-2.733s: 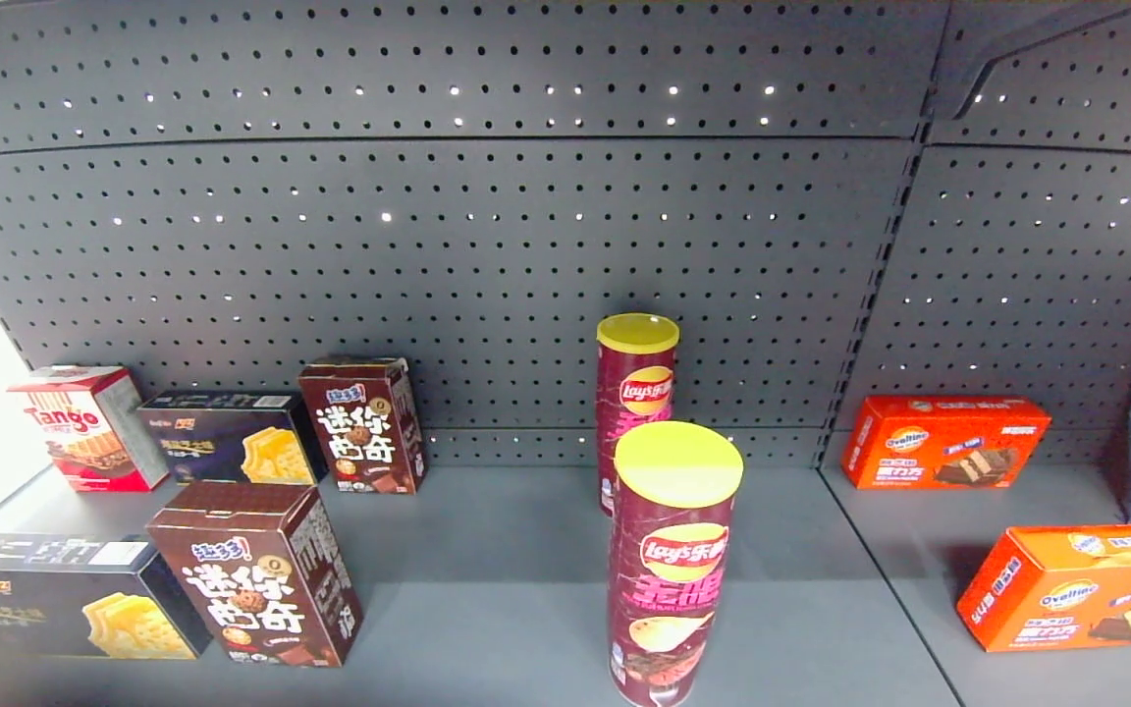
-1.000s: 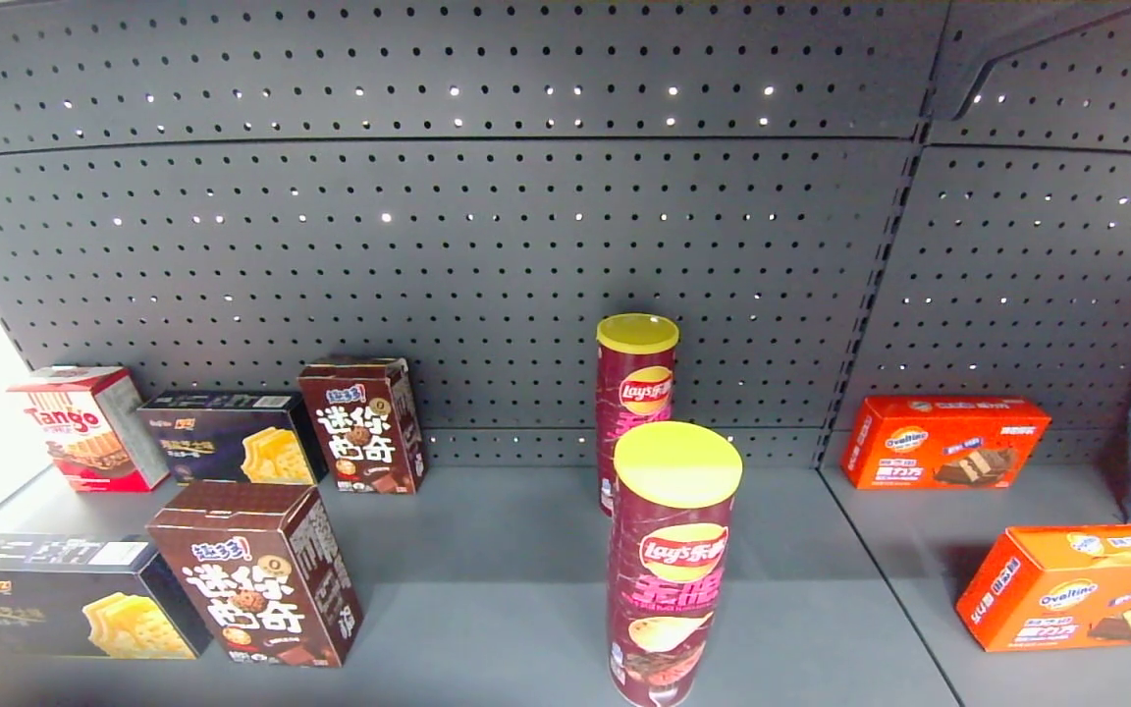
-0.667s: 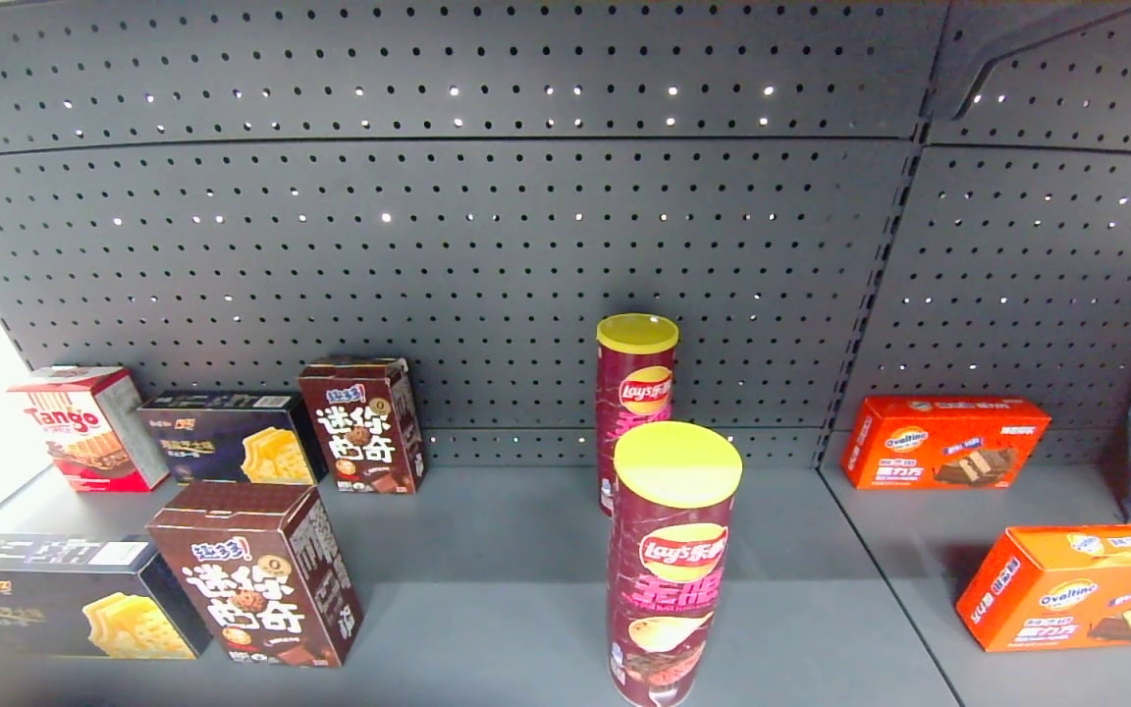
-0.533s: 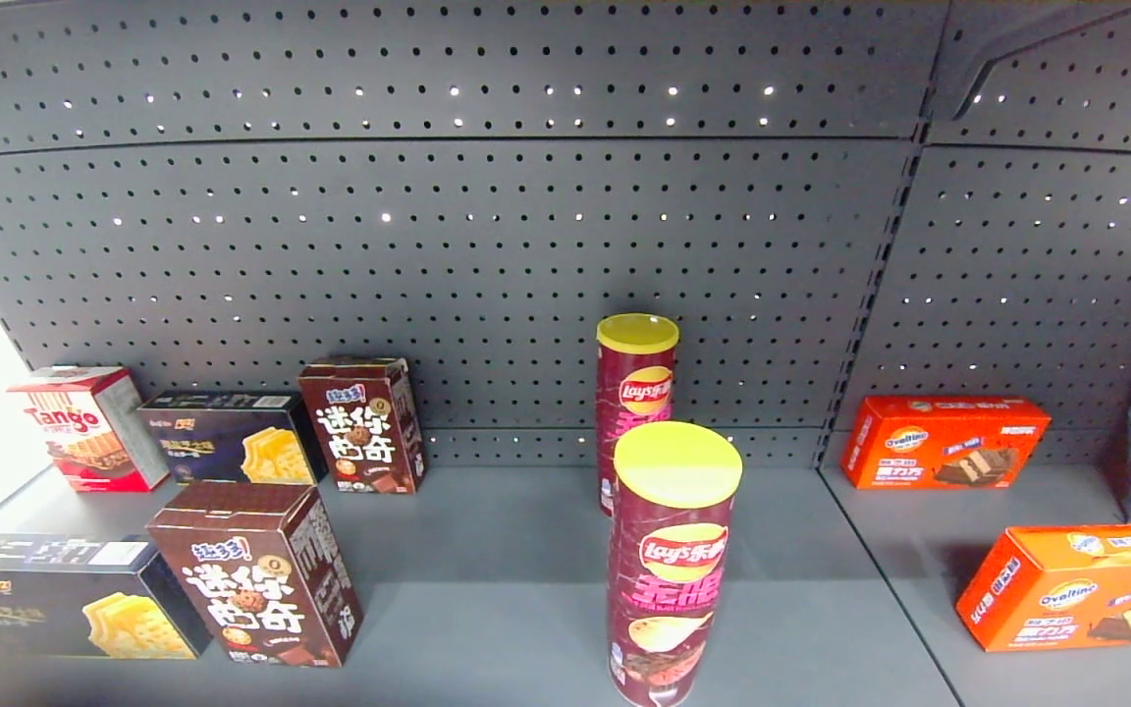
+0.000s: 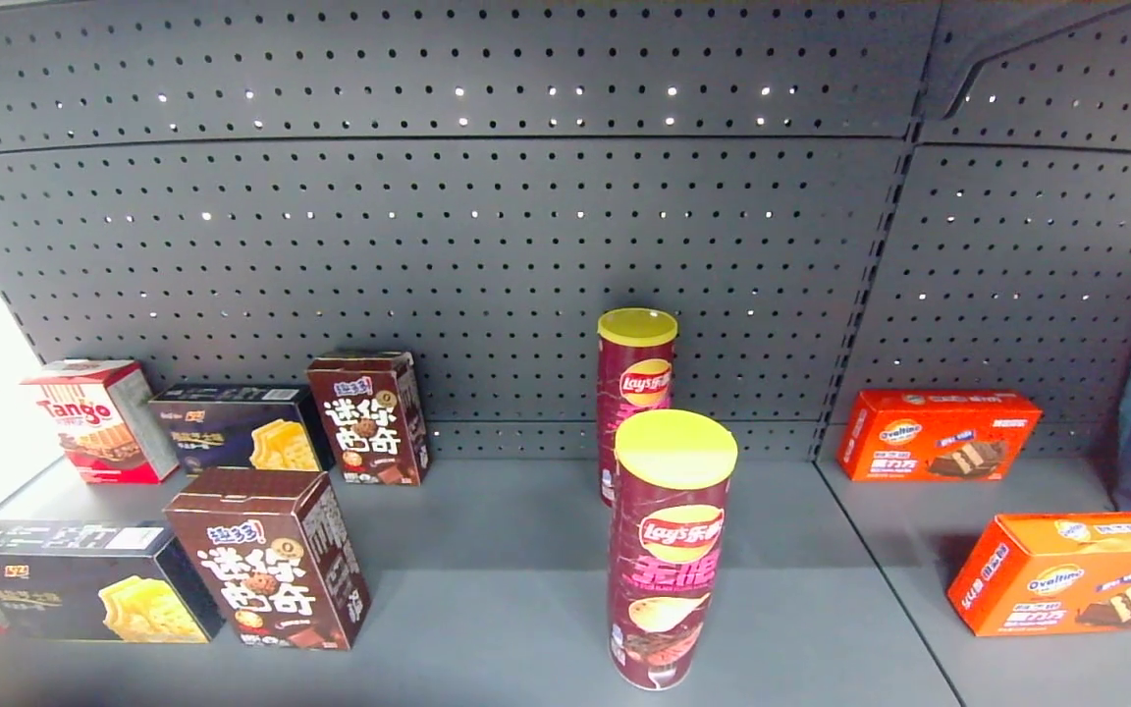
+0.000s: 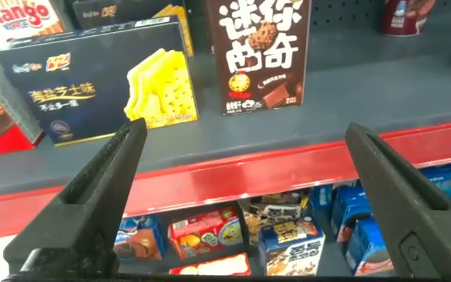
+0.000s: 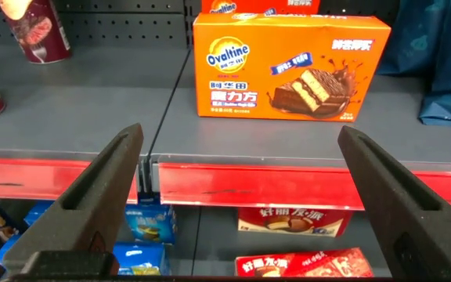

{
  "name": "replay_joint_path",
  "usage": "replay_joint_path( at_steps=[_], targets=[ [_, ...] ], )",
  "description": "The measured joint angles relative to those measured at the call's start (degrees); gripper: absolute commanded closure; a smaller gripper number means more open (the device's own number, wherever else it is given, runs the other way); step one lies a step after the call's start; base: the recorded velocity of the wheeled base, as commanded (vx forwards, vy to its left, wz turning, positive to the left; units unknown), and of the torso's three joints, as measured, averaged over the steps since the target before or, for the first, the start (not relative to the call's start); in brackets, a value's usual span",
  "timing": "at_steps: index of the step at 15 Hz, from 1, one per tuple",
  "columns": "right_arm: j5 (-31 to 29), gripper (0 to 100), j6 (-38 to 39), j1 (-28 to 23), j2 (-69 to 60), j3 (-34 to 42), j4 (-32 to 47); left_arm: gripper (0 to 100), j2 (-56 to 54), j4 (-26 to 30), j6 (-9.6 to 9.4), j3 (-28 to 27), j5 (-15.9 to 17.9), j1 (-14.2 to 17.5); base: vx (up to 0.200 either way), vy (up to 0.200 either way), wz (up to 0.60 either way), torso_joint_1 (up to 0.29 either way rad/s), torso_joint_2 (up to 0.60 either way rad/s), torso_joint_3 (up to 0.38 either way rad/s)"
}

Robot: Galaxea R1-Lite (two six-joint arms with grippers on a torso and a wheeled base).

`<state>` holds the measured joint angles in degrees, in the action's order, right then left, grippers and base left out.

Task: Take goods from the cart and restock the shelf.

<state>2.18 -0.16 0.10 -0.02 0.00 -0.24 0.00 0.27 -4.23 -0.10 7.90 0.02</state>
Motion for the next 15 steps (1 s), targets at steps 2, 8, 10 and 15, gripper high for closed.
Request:
replay_joint_path(
  at_steps=[2,8,10,15],
  targets=[
    [0.0,0,0.0,0.0,0.0,0.0,0.0,0,0.0,0.0,0.18,0.0,0.0,0.0,0.0,0.0,0.0,0.0,0.0,0.0],
    [0.0,0,-0.1,0.0,0.0,0.0,0.0,0,0.0,0.0,0.13,0.0,-0.8,0.0,0.0,-0.067,0.0,0.002,0.0,0.0],
    [0.0,0,-0.1,0.0,0.0,0.0,0.0,0,0.0,0.1,0.18,0.0,-0.7,0.0,0.0,0.0,0.0,0.0,0.0,0.0],
    [0.0,0,-0.1,0.0,0.0,0.0,0.0,0,0.0,0.0,0.05,0.0,-1.0,0.0,0.0,-0.04,0.0,0.0,0.0,0.0]
  ],
)
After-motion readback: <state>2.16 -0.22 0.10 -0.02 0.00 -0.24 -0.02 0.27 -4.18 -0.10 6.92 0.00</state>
